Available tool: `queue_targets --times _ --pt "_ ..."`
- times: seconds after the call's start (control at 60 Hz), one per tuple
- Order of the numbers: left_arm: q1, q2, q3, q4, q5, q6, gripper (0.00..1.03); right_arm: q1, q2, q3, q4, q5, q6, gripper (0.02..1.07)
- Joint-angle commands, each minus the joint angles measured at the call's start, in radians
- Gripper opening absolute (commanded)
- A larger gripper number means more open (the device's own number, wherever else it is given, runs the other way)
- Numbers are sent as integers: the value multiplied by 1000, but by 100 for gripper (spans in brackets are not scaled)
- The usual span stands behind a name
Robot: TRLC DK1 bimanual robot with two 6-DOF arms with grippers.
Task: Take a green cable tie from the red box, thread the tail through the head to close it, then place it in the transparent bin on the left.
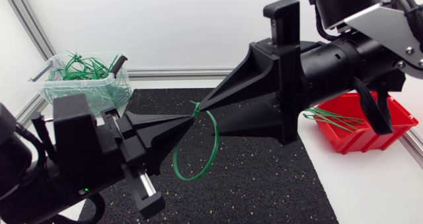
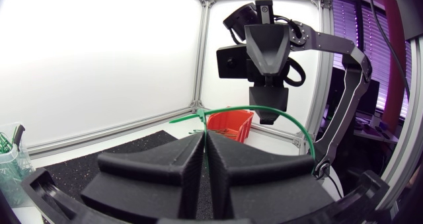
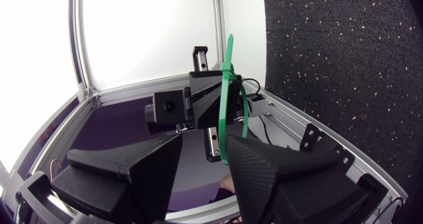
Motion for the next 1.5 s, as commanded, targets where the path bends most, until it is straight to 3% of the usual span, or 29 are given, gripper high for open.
queue_targets --times 0.0,0.567,0.85,1.15,1.483 --pt "5 -7 -7 11 -13 31 8 -30 -1 -45 23 -2 1 59" --pt "-36 -33 -42 35 -87 76 7 -100 -81 -71 56 -8 -3 58" --pt "-53 -56 -46 31 -96 76 8 -171 86 -30 81 -39 -72 58" --pt "-59 -47 -55 40 -101 76 8 -148 290 102 83 -79 -147 58" --pt "-51 -44 -53 60 -101 73 8 -145 381 167 17 -249 -287 58"
